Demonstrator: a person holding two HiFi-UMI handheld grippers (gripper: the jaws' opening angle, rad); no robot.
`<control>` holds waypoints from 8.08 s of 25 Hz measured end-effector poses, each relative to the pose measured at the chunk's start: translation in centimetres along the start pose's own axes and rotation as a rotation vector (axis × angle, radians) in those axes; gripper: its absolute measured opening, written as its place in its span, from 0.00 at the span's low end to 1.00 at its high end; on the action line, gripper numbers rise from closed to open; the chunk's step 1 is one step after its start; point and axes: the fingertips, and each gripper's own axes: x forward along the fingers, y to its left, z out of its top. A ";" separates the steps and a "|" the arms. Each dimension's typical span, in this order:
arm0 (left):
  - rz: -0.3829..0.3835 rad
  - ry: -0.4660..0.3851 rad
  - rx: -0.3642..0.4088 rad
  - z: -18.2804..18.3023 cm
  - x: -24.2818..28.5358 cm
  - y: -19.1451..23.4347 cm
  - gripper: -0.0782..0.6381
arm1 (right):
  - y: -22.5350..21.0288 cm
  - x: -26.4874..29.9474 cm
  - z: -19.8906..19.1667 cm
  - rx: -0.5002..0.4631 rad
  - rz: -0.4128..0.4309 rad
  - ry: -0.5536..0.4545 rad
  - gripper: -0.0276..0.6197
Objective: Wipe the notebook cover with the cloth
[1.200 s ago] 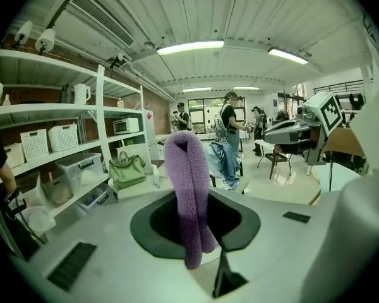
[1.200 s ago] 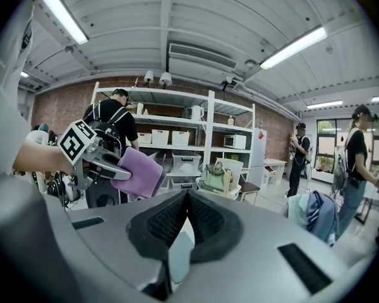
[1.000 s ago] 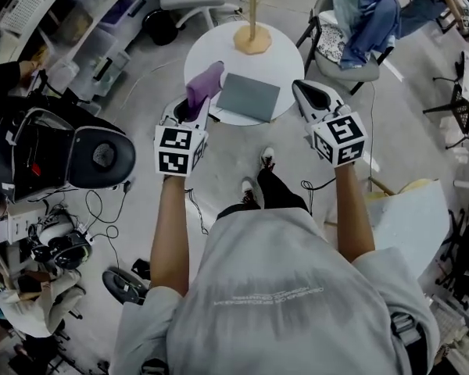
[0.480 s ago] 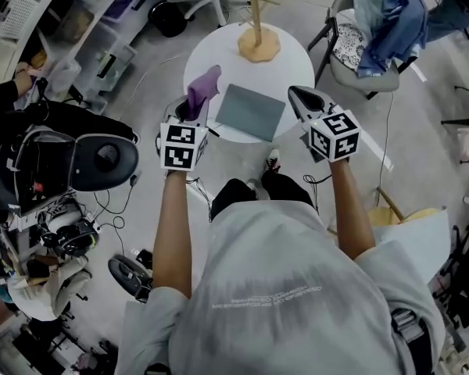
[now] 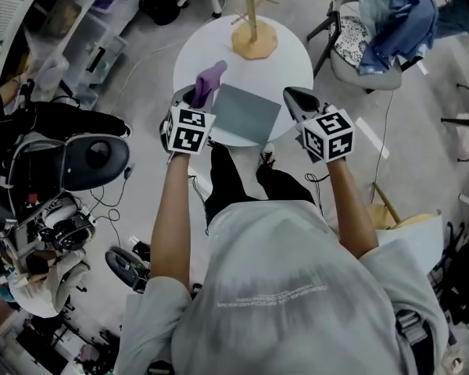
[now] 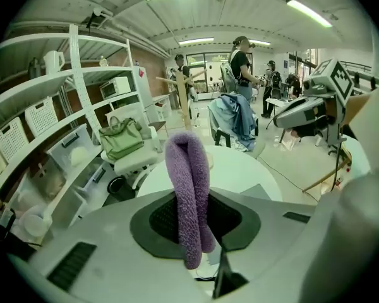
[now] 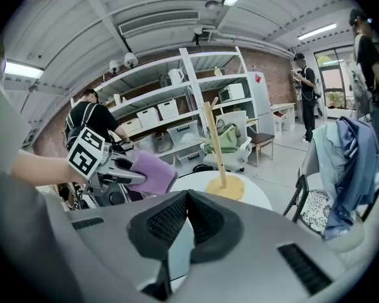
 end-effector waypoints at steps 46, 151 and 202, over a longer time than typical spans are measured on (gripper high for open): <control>-0.170 0.301 0.019 -14.7 9.5 -5.8 0.22 | 2.6 3.9 -5.4 -0.042 -0.028 0.155 0.04; -0.360 0.371 0.022 -20.0 1.7 -14.5 0.22 | 5.2 0.8 -9.8 -0.044 0.010 0.180 0.04; -0.317 0.236 0.034 -12.8 8.0 -16.1 0.22 | 2.8 -1.3 -10.4 0.068 -0.068 0.167 0.04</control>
